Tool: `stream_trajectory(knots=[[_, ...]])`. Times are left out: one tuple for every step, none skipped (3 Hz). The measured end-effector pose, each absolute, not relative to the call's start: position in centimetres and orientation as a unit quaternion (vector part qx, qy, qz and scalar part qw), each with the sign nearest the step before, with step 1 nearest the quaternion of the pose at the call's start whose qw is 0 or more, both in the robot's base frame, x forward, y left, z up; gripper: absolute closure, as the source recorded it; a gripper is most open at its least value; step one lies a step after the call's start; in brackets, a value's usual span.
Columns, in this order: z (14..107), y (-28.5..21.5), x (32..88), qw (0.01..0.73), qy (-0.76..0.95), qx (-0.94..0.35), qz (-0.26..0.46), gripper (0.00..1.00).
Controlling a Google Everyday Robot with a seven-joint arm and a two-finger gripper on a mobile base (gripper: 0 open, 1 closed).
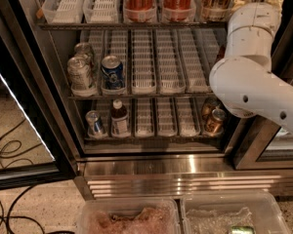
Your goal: Pick redbull can from top shelf of fridge
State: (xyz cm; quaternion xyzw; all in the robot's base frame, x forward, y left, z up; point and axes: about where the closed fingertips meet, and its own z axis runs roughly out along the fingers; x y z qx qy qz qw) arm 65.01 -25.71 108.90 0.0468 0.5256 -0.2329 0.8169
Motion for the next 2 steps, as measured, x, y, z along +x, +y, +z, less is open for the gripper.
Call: stream_trajectory(knots=[[108.90, -25.71, 65.01, 0.817, 0.526, 0.047, -0.233, 0.50], [109.52, -25.72, 64.98, 0.821, 0.517, 0.047, -0.237, 0.52]])
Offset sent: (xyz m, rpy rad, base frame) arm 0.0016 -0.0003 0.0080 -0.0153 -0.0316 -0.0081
